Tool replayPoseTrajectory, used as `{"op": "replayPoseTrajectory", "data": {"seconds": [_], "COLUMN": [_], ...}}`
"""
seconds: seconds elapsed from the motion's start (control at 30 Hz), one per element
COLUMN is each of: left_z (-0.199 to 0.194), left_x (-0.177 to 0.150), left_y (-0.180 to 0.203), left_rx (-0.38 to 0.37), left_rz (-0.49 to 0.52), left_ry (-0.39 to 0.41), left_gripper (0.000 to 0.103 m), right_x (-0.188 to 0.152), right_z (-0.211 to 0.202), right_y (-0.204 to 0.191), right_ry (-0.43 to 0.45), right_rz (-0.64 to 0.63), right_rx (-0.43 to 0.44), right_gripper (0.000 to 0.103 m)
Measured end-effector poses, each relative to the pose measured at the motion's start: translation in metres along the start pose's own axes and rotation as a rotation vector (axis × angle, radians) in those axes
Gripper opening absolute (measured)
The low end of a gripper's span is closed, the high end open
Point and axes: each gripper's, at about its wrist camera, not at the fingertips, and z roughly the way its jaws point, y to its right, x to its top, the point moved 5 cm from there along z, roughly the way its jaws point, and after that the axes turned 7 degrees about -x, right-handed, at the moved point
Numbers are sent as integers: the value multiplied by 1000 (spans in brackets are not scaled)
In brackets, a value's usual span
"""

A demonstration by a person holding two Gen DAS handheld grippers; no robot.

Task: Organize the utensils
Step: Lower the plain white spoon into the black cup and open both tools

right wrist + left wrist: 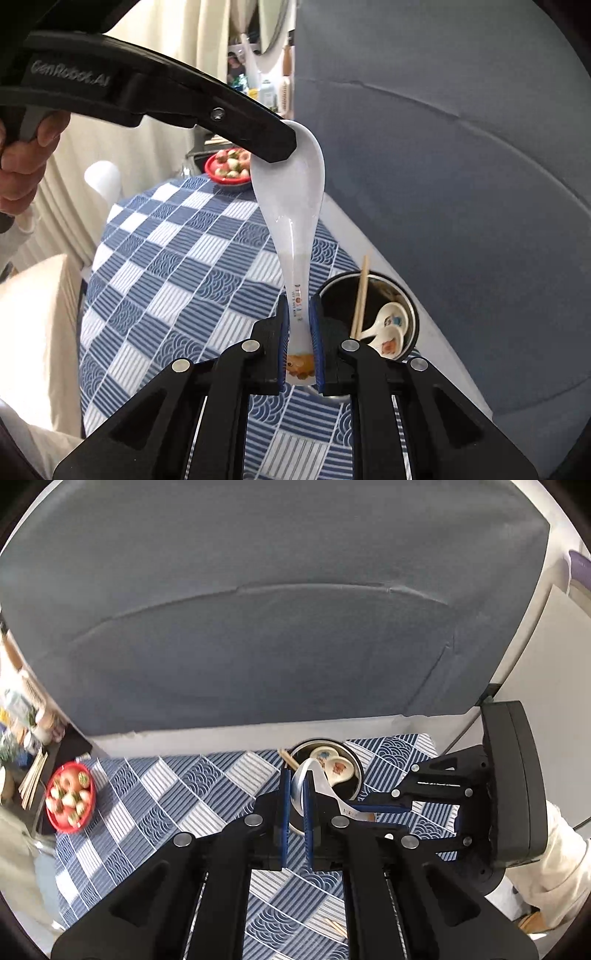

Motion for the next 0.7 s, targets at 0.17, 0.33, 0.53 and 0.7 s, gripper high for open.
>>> {"op": "replayPoseTrajectory", "data": {"seconds": [0.17,0.33,0.53,0.7], "left_z": [16,32,48,49], "left_x": [18,26,28,24], "left_y": [-4,-4,-4,-14], "left_rx": [9,17,10,47], "left_rz": [28,51,62,1], "left_ry": [-24,-50,-72,-9], "left_gripper": [7,8,9,69], "right_x": [5,3,-4,-10], "right_z": [15,32,47,50], "right_y": [17,29,36,45], "right_ry": [2,-1,-10,-10], "right_rz": [46,79,102,122], "right_rx": [5,6,11,-87], "right_gripper": [11,11,11,80]}}
